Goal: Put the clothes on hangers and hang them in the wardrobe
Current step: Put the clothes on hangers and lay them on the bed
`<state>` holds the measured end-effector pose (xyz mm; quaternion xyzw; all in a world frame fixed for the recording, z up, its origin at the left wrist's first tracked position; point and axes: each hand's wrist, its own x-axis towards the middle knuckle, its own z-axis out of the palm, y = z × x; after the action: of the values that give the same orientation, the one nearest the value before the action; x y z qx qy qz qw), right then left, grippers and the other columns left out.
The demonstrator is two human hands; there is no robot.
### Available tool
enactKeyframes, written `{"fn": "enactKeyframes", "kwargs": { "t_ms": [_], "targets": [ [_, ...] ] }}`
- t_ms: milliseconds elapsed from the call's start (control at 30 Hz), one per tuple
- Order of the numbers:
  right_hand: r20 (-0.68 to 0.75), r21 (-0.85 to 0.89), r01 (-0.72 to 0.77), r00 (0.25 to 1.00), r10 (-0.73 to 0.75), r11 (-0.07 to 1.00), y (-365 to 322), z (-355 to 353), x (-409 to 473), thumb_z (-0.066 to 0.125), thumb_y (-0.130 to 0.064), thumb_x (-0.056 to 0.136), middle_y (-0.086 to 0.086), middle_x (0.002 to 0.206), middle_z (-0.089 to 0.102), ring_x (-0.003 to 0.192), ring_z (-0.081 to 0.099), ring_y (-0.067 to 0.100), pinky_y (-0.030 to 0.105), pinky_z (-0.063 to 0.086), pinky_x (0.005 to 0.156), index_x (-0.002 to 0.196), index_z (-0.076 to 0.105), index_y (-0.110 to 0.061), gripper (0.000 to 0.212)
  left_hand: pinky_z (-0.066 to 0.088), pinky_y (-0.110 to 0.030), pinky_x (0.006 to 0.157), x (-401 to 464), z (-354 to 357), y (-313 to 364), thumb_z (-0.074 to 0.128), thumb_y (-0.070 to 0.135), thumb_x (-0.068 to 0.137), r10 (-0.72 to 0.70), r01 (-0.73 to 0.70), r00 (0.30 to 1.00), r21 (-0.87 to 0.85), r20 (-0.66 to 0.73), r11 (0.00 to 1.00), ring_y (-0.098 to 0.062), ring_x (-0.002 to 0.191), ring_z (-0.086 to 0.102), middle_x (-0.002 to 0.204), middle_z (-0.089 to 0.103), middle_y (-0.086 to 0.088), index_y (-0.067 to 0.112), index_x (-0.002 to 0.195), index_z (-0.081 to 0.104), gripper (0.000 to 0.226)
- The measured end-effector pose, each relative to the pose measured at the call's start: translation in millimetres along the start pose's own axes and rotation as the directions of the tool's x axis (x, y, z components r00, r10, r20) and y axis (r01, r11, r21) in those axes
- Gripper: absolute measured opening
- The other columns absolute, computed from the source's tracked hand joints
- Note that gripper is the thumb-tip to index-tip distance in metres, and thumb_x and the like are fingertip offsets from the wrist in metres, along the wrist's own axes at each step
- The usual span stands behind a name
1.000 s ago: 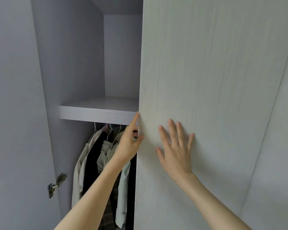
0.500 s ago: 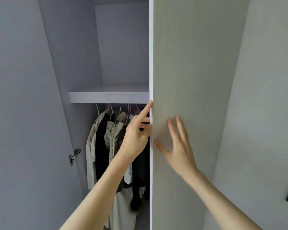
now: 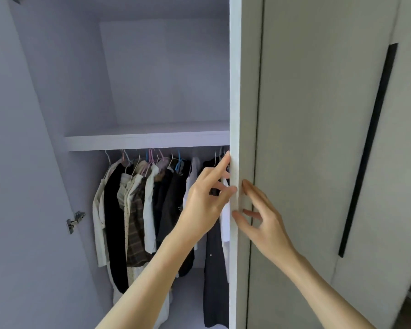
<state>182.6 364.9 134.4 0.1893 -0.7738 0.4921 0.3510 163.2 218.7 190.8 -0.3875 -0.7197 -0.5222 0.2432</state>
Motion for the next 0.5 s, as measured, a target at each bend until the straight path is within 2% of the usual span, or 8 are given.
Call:
{"fn": "enactKeyframes", "kwargs": {
  "t_ms": [67, 167, 300, 367, 400, 467, 500],
  "targets": [
    [0.015, 0.014, 0.000, 1.000, 0.000, 1.000, 2.0, -34.4, -8.4, 0.066, -0.028, 0.080, -0.013, 0.138, 0.045, 0.122, 0.047, 0.001, 0.022, 0.051, 0.088, 0.133, 0.043, -0.026, 0.058, 0.052, -0.022, 0.082, 1.6, 26.7, 12.6, 0.059, 0.008, 0.090, 0.036, -0.036, 0.999, 0.012, 0.035, 0.999, -0.008, 0.094, 0.056, 0.112, 0.050, 0.006, 0.037, 0.139, 0.025, 0.066],
    [0.008, 0.030, 0.011, 1.000, -0.012, 0.999, 6.5, -81.0, -19.3, 0.063, -0.008, 0.085, -0.025, 0.125, 0.054, 0.110, 0.055, -0.002, 0.013, 0.047, 0.087, 0.126, 0.048, -0.029, 0.048, 0.041, -0.027, 0.100, 7.6, 67.5, 28.4, 0.055, 0.019, 0.092, 0.075, -0.085, 0.988, 0.069, 0.135, 0.994, -0.002, 0.121, 0.043, 0.133, 0.036, 0.021, 0.045, 0.139, 0.015, 0.067],
    [-0.018, 0.040, -0.017, 1.000, 0.017, 0.999, 15.2, -125.5, -31.2, 0.052, 0.004, 0.090, -0.023, 0.125, 0.052, 0.109, 0.054, -0.008, 0.006, 0.041, 0.087, 0.129, 0.042, -0.030, 0.053, 0.027, -0.016, 0.108, 17.4, 120.4, 48.1, 0.047, 0.009, 0.096, 0.062, -0.080, 0.968, 0.063, 0.243, 0.995, -0.002, 0.133, 0.031, 0.142, 0.024, 0.023, 0.041, 0.141, 0.009, 0.067],
    [-0.051, 0.019, -0.032, 0.998, 0.033, 0.999, 22.3, -140.0, -37.0, 0.050, 0.003, 0.091, -0.031, 0.125, 0.051, 0.109, 0.054, -0.009, 0.005, 0.040, 0.087, 0.129, 0.041, -0.033, 0.053, 0.026, -0.011, 0.106, 22.9, 137.6, 53.7, 0.043, 0.007, 0.097, 0.073, -0.095, 0.964, 0.075, 0.255, 0.993, -0.002, 0.135, 0.026, 0.148, 0.023, 0.016, 0.043, 0.141, 0.011, 0.065],
    [-0.077, -0.019, -0.026, 0.997, 0.025, 0.999, 26.0, -145.3, -39.0, 0.051, 0.001, 0.092, -0.030, 0.124, 0.051, 0.108, 0.054, -0.008, 0.005, 0.040, 0.087, 0.131, 0.042, -0.029, 0.049, 0.026, -0.009, 0.105, 25.3, 142.8, 54.2, 0.041, 0.007, 0.097, 0.082, -0.106, 0.964, 0.081, 0.252, 0.991, -0.001, 0.136, 0.025, 0.149, 0.022, 0.015, 0.043, 0.140, 0.012, 0.064],
    [-0.118, -0.132, 0.035, 0.992, -0.051, 0.991, 30.9, -152.9, -41.9, 0.050, -0.012, 0.093, -0.016, 0.118, 0.056, 0.105, 0.056, -0.003, 0.008, 0.042, 0.089, 0.131, 0.046, -0.019, 0.039, 0.027, -0.009, 0.103, 26.4, 147.2, 52.5, 0.039, 0.006, 0.097, 0.081, -0.100, 0.969, 0.071, 0.232, 0.992, 0.001, 0.135, 0.026, 0.148, 0.021, 0.021, 0.044, 0.140, 0.014, 0.062],
    [-0.118, -0.181, 0.082, 0.988, -0.104, 0.980, 30.4, -154.2, -43.5, 0.047, -0.018, 0.092, -0.011, 0.114, 0.056, 0.102, 0.057, 0.000, 0.010, 0.042, 0.090, 0.130, 0.048, -0.017, 0.038, 0.027, -0.013, 0.106, 24.5, 146.8, 49.9, 0.038, 0.007, 0.097, 0.080, -0.095, 0.972, 0.057, 0.219, 0.994, -0.001, 0.135, 0.026, 0.147, 0.020, 0.025, 0.044, 0.139, 0.015, 0.061]
  ]
}}
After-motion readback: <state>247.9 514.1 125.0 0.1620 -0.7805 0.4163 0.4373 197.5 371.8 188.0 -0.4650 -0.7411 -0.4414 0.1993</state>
